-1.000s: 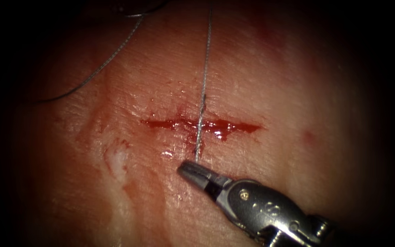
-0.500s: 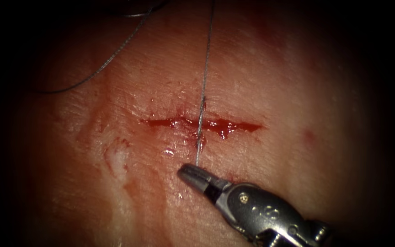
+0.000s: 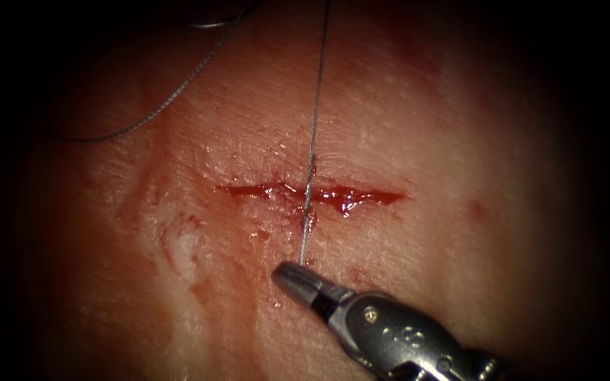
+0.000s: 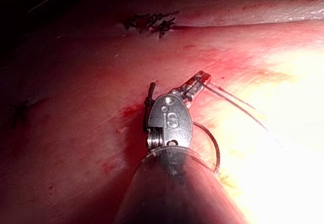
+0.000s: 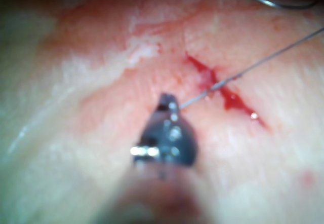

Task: Wound Closure
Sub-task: Tighten the knot by pulling the right gripper down and the left gripper up.

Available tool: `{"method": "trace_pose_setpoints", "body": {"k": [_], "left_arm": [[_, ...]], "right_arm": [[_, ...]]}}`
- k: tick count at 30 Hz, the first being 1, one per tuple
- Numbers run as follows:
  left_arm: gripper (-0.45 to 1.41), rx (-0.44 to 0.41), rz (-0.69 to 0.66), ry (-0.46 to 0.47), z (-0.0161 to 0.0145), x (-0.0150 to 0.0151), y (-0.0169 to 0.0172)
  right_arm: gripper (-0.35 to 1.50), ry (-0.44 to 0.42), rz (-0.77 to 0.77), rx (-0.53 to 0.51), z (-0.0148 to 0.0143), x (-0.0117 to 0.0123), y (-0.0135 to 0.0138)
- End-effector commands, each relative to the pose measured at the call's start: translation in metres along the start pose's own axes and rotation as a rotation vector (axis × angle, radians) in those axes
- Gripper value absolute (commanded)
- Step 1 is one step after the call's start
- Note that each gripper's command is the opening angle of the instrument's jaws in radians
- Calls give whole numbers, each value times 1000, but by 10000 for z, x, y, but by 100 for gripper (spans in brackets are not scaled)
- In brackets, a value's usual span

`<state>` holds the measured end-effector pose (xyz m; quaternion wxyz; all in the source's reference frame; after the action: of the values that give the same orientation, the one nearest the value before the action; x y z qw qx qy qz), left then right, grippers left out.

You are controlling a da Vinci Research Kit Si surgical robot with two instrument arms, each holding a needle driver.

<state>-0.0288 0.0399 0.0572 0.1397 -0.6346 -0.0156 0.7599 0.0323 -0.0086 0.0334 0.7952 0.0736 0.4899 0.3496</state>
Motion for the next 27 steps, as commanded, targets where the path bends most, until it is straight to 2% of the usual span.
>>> {"method": "trace_pose_setpoints", "body": {"k": [1, 14, 27], "left_arm": [[-45, 3, 3, 3, 6, 1, -10], [-45, 6, 2, 0, 5, 1, -9], [-45, 8, 2, -1, 5, 4, 6]], "right_arm": [[-35, 2, -2, 29, 10, 0, -2], [-35, -13, 2, 44, 13, 0, -2], [-35, 10, 11, 31, 14, 3, 3]]}}
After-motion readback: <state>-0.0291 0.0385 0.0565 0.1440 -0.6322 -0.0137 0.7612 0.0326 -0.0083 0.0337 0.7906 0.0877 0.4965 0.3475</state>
